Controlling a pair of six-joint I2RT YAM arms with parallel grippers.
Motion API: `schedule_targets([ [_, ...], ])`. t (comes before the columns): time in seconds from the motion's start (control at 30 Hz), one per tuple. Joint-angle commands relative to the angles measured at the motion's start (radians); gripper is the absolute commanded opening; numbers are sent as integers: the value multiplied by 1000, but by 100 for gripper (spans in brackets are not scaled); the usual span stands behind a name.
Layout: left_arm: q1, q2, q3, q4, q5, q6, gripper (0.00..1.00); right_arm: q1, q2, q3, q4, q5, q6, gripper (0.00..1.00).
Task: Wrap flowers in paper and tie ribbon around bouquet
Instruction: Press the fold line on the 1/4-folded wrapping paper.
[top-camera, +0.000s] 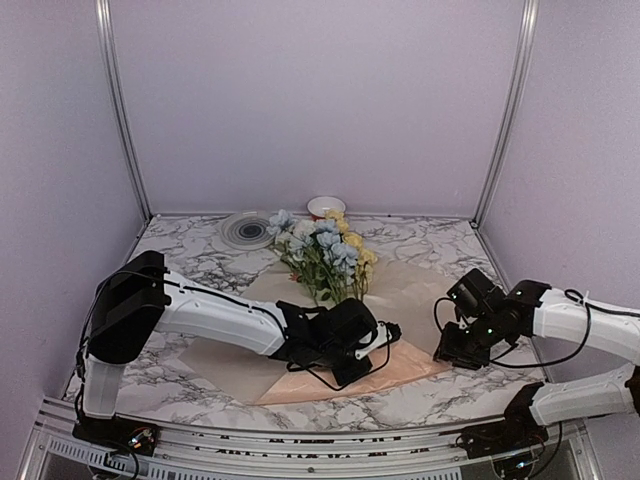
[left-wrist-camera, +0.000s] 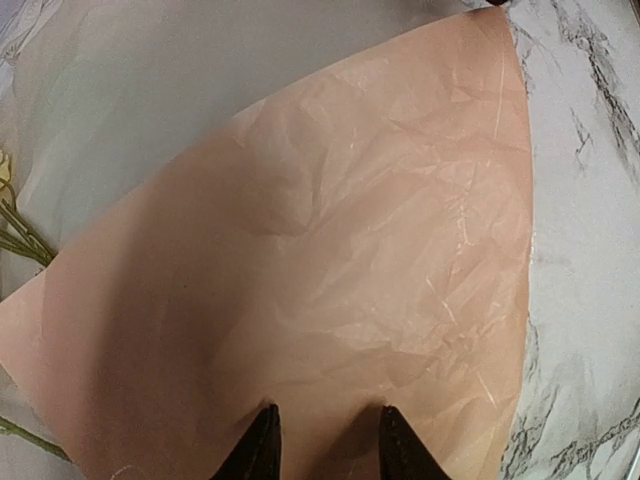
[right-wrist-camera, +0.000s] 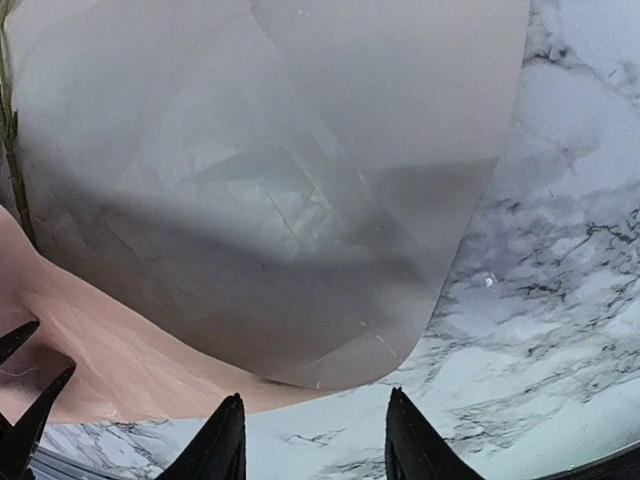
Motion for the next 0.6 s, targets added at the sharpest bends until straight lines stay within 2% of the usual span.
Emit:
schedule_targets([
  [0.0, 14, 44, 46, -70, -36, 22, 34, -5, -32, -58, 94, -114, 53, 46],
  [0.13, 32, 49, 22, -95, -35, 1, 34, 13, -28, -66, 183, -159, 12, 39],
  [0.23, 42, 43, -8, -93, -36, -13, 34, 32, -2, -55, 286, -158, -33, 27],
  [0.33, 50, 43, -11, -92, -37, -16, 34, 33, 72, -55, 383, -194, -74, 17],
  [0.4, 52, 44, -15, -86, -32, -16, 34, 35, 140, -49, 435, -241, -114, 14],
  [0.5, 61, 42, -33, -81, -39, -6, 34, 44, 242, -17, 426, -240, -165, 8],
  [0.57, 77, 32, -62, -77, -49, -1, 34, 50, 283, 1, 409, -212, -182, 7],
])
